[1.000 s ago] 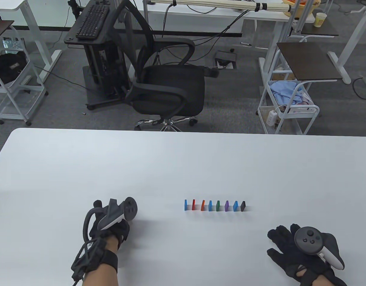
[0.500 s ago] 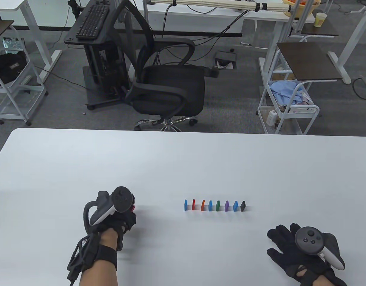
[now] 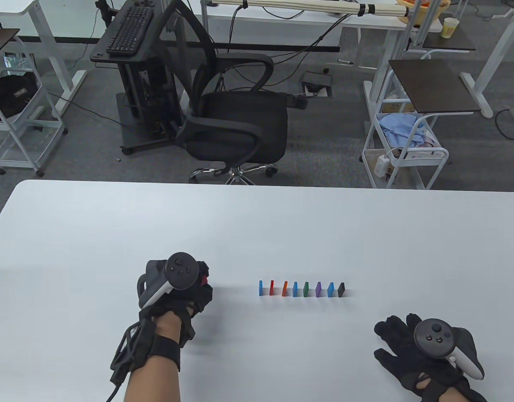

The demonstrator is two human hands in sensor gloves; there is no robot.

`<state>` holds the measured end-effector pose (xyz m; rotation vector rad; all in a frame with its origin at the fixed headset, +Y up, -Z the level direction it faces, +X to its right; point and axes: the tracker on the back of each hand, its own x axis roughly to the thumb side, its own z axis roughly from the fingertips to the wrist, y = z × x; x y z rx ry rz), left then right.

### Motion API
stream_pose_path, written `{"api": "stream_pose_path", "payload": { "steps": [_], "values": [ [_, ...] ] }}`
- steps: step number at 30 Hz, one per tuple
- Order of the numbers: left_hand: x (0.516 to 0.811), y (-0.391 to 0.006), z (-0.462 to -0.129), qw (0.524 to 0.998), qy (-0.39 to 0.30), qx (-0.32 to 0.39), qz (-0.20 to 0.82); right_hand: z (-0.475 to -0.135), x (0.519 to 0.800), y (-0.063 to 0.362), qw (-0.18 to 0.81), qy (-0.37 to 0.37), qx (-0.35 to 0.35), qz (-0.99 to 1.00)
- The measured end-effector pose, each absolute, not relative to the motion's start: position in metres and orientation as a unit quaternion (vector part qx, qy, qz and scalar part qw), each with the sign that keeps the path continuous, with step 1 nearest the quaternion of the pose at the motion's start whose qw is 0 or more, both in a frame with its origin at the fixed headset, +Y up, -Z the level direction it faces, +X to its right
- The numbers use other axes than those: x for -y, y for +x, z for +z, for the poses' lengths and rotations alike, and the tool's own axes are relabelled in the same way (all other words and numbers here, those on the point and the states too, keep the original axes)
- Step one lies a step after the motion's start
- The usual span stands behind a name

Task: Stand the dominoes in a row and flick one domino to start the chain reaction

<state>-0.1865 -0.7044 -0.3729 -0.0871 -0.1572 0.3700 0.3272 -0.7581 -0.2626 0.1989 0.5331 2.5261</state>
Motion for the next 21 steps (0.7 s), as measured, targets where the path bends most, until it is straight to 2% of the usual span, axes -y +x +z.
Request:
{"api": "stream_pose_path", "payload": {
  "steps": [21],
  "values": [
    [0.743, -0.133, -0.404, 0.967, -0.080, 0.096, 0.221, -0.263, 0.758, 0.330, 0.278, 0.071, -0.195, 0.938]
  ]
}}
